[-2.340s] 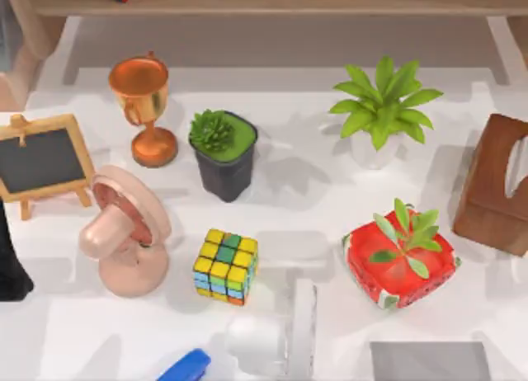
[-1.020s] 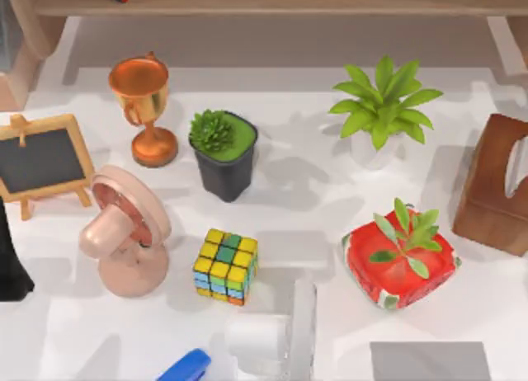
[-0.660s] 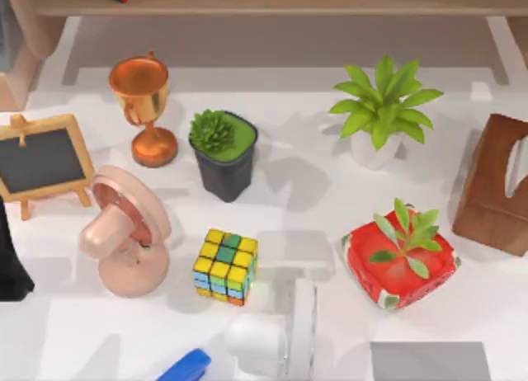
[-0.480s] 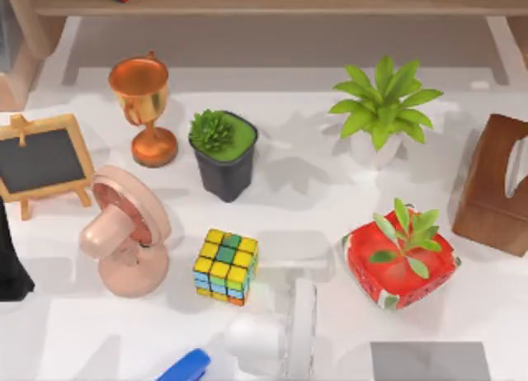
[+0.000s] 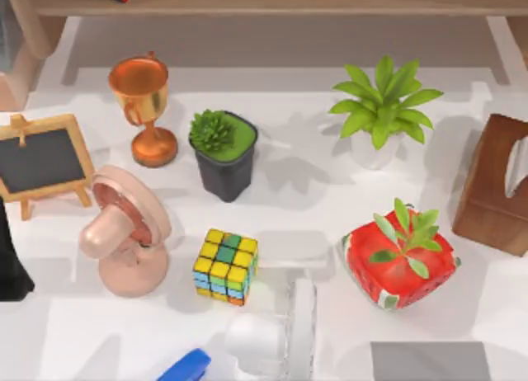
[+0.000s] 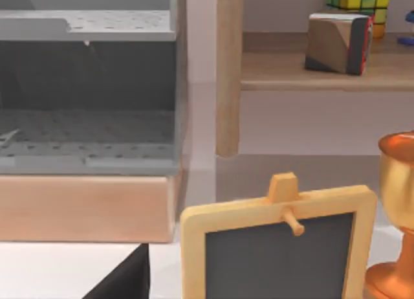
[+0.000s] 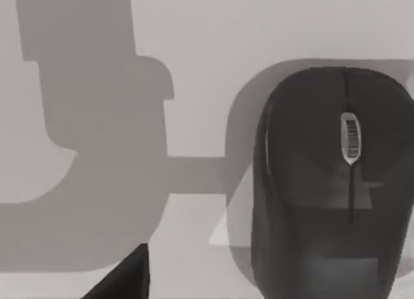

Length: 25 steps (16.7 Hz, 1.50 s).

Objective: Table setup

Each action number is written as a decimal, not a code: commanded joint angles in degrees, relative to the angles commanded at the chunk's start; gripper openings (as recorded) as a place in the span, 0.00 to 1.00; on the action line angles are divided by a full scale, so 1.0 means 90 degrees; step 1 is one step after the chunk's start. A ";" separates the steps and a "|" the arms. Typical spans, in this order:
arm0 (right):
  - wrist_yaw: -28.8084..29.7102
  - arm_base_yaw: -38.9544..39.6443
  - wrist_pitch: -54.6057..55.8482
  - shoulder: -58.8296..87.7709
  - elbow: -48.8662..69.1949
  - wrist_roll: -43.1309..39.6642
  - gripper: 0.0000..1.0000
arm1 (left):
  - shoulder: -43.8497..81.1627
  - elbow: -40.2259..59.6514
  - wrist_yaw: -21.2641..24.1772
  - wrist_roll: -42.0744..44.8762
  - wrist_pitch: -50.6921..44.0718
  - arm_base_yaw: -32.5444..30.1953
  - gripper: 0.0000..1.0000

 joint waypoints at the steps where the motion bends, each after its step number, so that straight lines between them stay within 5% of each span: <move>1: 0.0000 0.0000 0.0000 0.0000 0.0000 0.0000 1.00 | 0.0000 0.0000 0.0000 0.0000 0.0000 0.0000 1.00; 18: 0.0002 0.0018 0.0739 0.0016 -0.0722 0.0018 1.00 | 0.0000 0.0000 0.0000 0.0000 0.0000 0.0000 1.00; 25: 0.0002 0.0018 0.0739 0.0016 -0.0722 0.0018 0.47 | 0.0000 0.0000 0.0000 0.0000 0.0000 0.0000 1.00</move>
